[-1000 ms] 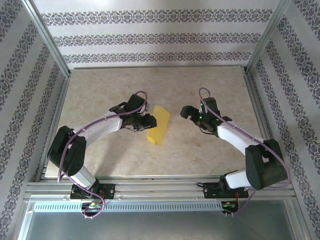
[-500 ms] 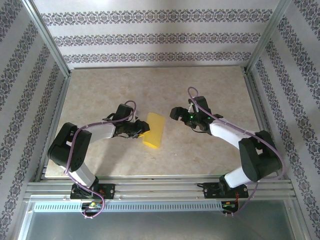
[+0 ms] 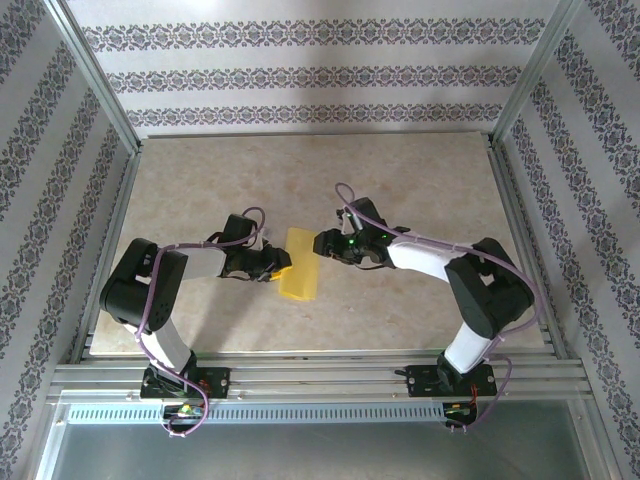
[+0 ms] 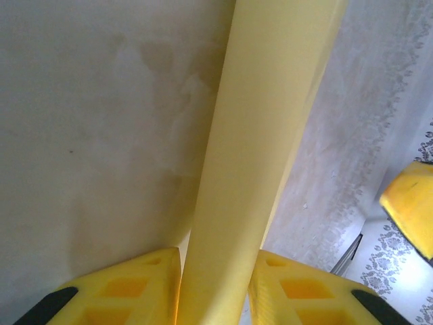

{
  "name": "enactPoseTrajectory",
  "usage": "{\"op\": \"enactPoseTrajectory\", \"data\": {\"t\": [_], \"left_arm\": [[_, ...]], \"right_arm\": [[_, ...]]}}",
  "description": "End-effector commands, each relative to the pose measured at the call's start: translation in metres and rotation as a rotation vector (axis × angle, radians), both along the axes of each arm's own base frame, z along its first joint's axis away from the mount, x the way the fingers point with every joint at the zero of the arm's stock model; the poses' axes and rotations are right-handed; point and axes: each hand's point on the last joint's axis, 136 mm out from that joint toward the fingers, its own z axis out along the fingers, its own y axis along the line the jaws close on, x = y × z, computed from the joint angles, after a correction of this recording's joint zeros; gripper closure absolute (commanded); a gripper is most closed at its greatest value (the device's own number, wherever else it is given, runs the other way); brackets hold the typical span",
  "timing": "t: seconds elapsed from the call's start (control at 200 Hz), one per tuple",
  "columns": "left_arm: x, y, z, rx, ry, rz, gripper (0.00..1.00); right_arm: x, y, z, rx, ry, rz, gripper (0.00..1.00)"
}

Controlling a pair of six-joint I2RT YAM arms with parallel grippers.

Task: Fold a paper plane with a square sheet of paper (pick it up from the middle)
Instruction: First fold the square sheet of paper in half at the center of the table, then hold the square sheet of paper at the center of the table.

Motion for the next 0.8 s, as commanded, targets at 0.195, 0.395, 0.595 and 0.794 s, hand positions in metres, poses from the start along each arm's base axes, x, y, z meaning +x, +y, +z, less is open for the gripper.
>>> {"op": "enactPoseTrajectory", "data": {"t": [0.195, 0.395, 0.595, 0.794], "left_arm": [[0.001, 0.01, -0.01, 0.052, -0.007, 0.029, 0.67], [0.0, 0.02, -0.014, 0.103, 0.04, 0.084, 0.67], [0.0, 0.022, -0.005, 0.108, 0.044, 0.103, 0.62], [-0.008, 0.043, 0.018, 0.274, 0.007, 0.049, 0.44]], "right_arm": [[0.006, 0.029, -0.025, -0.001, 0.107, 0.015, 0.68], [0.006, 0.033, -0.046, -0.045, 0.177, 0.016, 0.69], [0.006, 0.029, -0.064, -0.096, 0.229, 0.014, 0.7], [0.004, 0.021, -0.071, -0.176, 0.235, 0.043, 0.69]]}}
